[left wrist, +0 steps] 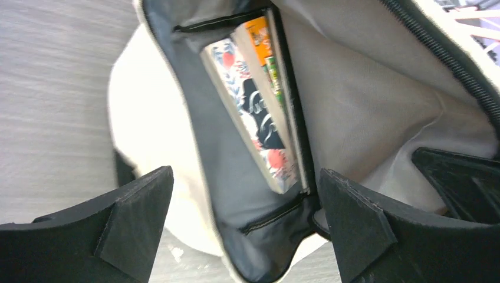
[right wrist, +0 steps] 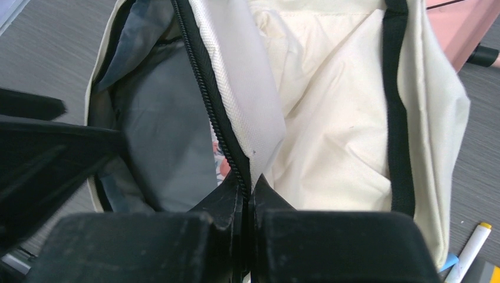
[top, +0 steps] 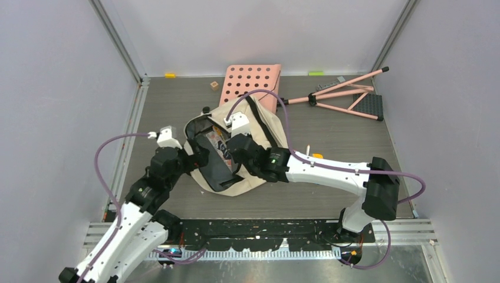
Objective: Pack the student bag
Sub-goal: Place the book in the student bag, then adjust the student bag at the center of the board.
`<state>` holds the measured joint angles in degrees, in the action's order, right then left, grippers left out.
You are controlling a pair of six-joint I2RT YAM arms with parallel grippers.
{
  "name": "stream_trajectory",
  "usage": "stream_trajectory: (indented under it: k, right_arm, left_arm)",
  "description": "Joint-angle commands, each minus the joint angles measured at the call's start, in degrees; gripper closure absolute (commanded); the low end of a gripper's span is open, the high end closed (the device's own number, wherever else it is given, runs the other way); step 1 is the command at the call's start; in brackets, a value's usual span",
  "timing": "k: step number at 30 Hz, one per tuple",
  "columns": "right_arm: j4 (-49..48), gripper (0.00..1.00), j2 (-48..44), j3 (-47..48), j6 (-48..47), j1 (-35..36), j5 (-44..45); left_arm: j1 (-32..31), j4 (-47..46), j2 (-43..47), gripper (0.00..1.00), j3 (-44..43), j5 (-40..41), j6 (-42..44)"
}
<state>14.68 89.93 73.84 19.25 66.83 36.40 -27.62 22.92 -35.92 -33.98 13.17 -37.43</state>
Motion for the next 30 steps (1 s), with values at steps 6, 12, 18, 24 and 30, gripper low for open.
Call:
stream_trajectory:
  k: [6, 12, 18, 24, 30]
  right_arm:
    - [-0.91, 0.92, 8.13, 2.3, 4.48, 7.15, -2.05]
    - [-0.54, 0.51, 9.57, 4.03, 5.4, 9.4, -6.7]
    - [3.22, 0.18, 1.54, 3.34, 2.05, 9.08, -6.79]
    - [10.03, 0.13, -6.26, 1.84, 1.09, -0.8, -11.65]
    - [10.3, 0.12, -10.69, -1.67, 2.59, -17.18, -20.49]
  left_arm:
    - [0.63, 19.7, 1.53, 0.01, -14.86, 6.25, 5.67]
    - [0.72, 18.02, -4.65, 0.0, -20.77, 6.5, 12.14]
    - [1.47, 14.18, -12.42, 0.0, -26.63, 3.16, 19.75]
    - [5.55, 9.65, -23.47, 0.0, -30.53, -5.33, 23.54]
    - [7.76, 8.01, -36.17, 0.03, -37.83, -10.86, 26.12]
